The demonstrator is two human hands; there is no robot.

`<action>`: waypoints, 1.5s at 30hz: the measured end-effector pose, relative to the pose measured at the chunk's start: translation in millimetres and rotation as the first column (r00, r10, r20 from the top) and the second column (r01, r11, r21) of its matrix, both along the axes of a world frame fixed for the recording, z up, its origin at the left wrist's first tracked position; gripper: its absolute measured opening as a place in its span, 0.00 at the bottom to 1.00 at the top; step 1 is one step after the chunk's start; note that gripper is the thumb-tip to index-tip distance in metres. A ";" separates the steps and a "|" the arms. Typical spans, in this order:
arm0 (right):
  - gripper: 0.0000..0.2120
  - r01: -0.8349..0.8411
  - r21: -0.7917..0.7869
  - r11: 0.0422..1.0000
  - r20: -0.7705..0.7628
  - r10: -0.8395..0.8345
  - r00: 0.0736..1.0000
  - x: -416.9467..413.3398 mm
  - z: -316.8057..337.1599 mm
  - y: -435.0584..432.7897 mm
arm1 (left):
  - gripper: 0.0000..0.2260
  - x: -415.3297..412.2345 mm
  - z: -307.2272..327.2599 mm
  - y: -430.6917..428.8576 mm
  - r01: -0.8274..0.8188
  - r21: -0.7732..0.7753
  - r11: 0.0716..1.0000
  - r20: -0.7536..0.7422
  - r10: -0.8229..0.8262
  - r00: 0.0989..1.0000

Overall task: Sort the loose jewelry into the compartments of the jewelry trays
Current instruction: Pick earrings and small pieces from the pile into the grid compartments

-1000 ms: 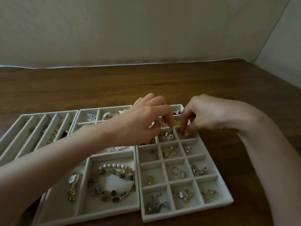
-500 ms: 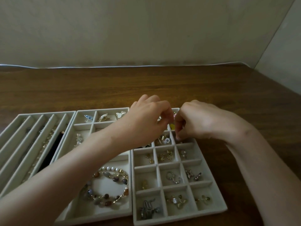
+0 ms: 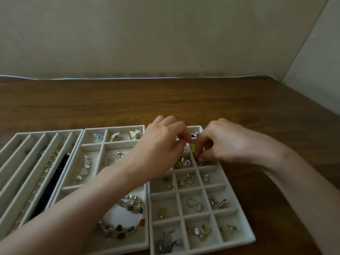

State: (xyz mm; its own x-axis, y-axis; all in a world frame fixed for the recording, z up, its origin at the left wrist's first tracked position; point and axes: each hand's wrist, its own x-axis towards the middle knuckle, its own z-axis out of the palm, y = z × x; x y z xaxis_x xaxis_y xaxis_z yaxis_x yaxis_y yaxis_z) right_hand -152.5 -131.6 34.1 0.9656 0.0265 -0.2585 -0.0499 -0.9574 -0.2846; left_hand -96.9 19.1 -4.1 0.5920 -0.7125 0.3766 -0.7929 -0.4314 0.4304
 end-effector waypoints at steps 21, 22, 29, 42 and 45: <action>0.05 -0.062 0.163 0.985 0.131 0.041 0.991 -8.9 -11.2 -14.4 | 0.06 2.6 -4.5 1.1 -0.005 -0.097 0.995 0.134 0.018 0.991; 0.05 -0.034 0.197 0.980 0.143 0.005 0.990 -8.6 -10.4 -15.8 | 0.06 2.7 -4.4 1.2 -0.003 -0.099 0.995 0.138 0.016 0.990; 0.02 0.159 0.445 0.881 0.076 -0.214 0.974 -5.0 -11.8 -16.2 | 0.06 3.1 -5.7 0.7 0.002 -0.087 0.996 0.164 0.012 0.986; 0.02 0.268 0.275 0.923 0.051 -0.293 0.955 -7.1 -13.9 -5.0 | 0.06 3.5 -7.0 0.2 0.013 -0.079 0.997 0.193 0.002 0.981; 0.03 0.248 0.172 0.953 0.093 -0.266 0.959 -8.1 -14.4 -0.1 | 0.07 3.8 -7.2 0.8 0.016 -0.075 0.997 0.192 -0.002 0.981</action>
State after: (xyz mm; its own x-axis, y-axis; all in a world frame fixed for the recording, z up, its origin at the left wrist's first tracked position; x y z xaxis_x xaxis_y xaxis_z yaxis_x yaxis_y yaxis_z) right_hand -160.6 -131.7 19.7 0.9678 -0.1949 -0.1592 -0.2467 -0.8591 -0.4484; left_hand -93.1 20.0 -11.3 0.4973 -0.6825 0.5356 -0.8675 -0.3958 0.3012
